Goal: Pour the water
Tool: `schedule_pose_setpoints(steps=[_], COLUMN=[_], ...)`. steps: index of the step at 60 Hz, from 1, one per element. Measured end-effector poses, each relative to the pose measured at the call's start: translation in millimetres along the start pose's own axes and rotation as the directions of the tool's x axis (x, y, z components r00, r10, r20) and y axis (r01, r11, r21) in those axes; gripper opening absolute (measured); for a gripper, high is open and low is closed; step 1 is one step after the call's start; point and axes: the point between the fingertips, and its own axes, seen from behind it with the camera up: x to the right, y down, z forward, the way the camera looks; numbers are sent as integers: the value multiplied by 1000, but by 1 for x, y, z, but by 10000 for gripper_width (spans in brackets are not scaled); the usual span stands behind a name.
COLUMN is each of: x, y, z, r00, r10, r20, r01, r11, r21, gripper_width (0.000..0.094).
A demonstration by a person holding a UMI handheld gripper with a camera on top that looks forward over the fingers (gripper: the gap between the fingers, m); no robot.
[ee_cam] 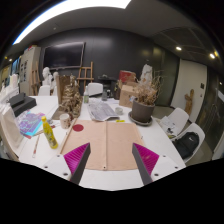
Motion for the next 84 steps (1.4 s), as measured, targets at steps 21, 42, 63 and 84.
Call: schedule_pose_setpoints(steps=[21, 42, 63, 84], x=[-176, -339, -389, -379], y=[35, 62, 59, 52], z=[39, 152, 252, 255], r00=[993, 981, 992, 998], r10=[2, 29, -4, 33], r20=[119, 191, 128, 59], r01=[2, -35, -13, -39], r11=[1000, 999, 991, 993], r21=[-30, 29, 130, 110], gripper_width=[861, 860, 597, 273])
